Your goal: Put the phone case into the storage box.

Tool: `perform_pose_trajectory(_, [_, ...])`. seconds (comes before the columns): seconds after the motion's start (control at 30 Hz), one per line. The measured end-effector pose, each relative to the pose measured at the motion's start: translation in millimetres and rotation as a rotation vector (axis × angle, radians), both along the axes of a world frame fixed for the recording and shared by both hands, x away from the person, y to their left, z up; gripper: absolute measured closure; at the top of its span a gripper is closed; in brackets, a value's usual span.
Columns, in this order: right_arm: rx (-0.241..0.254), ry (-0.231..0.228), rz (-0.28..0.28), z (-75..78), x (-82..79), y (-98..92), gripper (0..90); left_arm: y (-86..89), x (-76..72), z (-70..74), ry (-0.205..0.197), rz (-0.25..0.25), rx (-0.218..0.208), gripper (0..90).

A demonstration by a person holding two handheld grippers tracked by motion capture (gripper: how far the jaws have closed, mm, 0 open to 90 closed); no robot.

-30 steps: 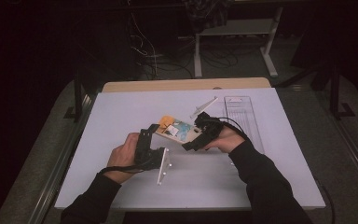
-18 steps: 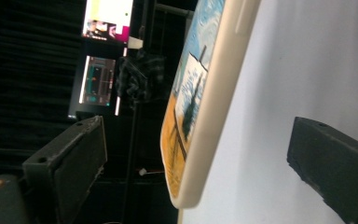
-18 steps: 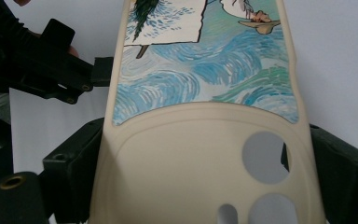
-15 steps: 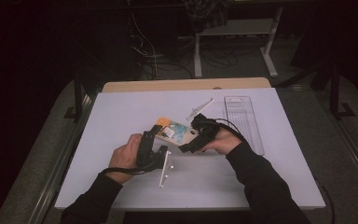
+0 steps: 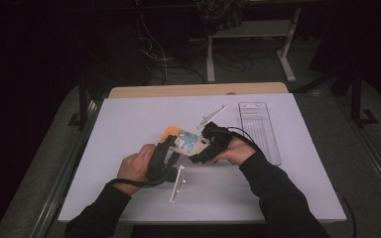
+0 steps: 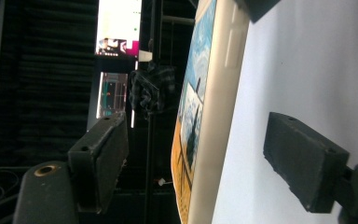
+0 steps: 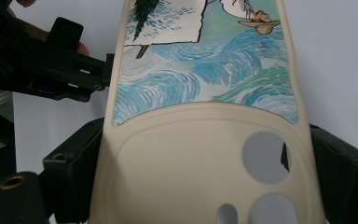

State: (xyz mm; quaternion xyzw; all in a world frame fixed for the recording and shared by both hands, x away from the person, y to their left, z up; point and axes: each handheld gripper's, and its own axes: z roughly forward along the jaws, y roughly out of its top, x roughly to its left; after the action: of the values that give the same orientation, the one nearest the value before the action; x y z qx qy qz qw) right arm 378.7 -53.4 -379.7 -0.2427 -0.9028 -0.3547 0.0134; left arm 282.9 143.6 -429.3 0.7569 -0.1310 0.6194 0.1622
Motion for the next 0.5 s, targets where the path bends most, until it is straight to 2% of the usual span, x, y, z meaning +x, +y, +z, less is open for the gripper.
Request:
perform_pose_trajectory(0.13, [0.000,-0.019,0.018,-1.2,0.4,1.4,9.5,-0.8,-0.5,-1.3,-0.016,-0.004,0.003,29.2])
perform_pose_trajectory(0.5, [-0.003,-0.006,0.017,-1.6,-1.0,4.5,9.6,-1.8,-1.3,-2.6,-0.044,-0.012,0.012,41.3])
